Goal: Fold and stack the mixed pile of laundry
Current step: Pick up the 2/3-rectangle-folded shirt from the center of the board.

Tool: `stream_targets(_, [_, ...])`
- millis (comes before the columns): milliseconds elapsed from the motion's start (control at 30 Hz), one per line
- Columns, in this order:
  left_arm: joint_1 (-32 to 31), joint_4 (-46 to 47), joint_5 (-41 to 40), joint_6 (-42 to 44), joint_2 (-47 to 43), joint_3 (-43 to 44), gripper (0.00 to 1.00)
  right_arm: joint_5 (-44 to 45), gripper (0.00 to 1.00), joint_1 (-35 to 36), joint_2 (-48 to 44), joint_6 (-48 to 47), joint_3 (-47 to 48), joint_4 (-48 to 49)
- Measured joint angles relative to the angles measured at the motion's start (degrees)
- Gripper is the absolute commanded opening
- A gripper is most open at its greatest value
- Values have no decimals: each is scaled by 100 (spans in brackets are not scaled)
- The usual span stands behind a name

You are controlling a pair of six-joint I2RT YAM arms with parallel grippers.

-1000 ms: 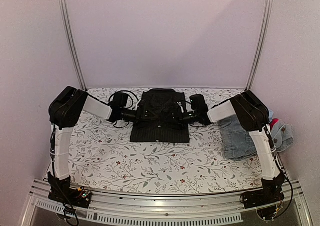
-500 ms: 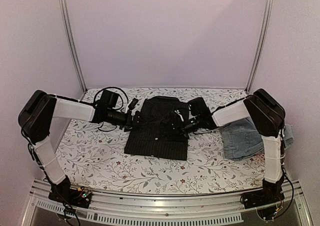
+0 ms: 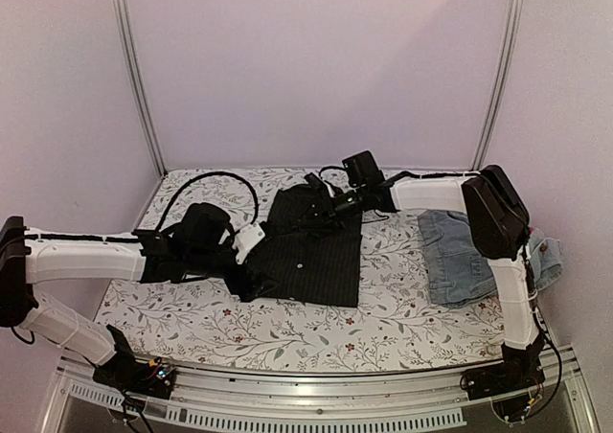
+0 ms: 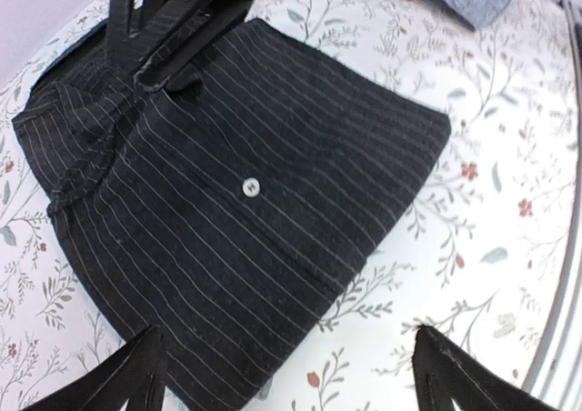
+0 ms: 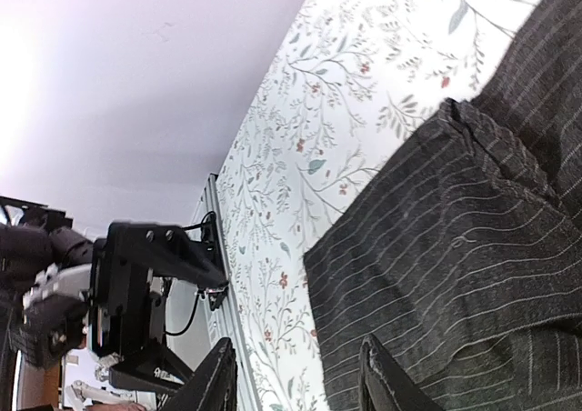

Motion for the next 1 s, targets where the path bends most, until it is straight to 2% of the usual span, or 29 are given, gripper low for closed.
stream_targets(167, [-636,50,-680,907,170,-391,79,146,40,11,855,-127,264,-243])
stream_targets(267, [-1021,297,-1088,1405,643,-393,74,262,38,13,1231,-267,361,-428])
stream_targets(433, [-1410,706,-1556,1978,1432,-391,64,302,38,31,1331,-533,551,-575])
stream_targets(600, [-1589,1504,-2297,2483,2063,-293,42,315,37,39,1351,-758,586,-660])
stream_targets(700, [-1635,1853,-2695,2699,2326,-243,25,339,36,61,1355,-903,608,-723])
stream_targets(733, [-1657,1912,-2806,2793,2393,-227,17,348,36,83,1355,-949,608,-737])
stream_targets(833, [-1773,1884,-3062,2933,2450,-192,0,356,35,107,1355,-1073,597,-743])
stream_targets(1000, [-2044,992,-3128,2627,2162,201,0,295,36,168,1298,-1250,433,-680])
